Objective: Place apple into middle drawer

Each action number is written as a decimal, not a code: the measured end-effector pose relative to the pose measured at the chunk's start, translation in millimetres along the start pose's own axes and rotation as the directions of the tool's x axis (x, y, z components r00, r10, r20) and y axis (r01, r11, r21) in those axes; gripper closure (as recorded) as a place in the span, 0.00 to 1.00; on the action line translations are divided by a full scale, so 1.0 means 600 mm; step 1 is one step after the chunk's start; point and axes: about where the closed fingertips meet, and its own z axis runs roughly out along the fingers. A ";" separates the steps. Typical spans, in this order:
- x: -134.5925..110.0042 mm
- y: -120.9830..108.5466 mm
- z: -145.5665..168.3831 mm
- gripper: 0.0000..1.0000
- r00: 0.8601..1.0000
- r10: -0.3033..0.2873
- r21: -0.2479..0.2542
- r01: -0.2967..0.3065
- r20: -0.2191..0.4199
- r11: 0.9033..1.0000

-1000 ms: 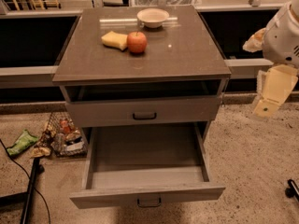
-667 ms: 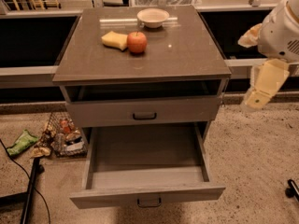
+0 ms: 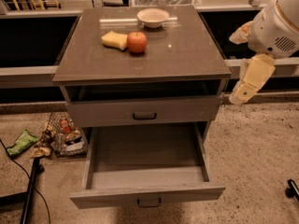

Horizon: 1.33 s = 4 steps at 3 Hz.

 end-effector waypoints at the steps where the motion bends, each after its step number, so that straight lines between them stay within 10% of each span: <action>1: -0.005 -0.014 0.012 0.00 1.000 0.013 0.009 -0.013 0.015 1.000; 4: -0.110 -0.195 0.109 0.00 0.947 0.133 0.107 -0.171 0.293 0.979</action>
Offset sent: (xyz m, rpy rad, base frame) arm 0.1185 0.0296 -0.0105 0.1976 -0.1477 -0.1099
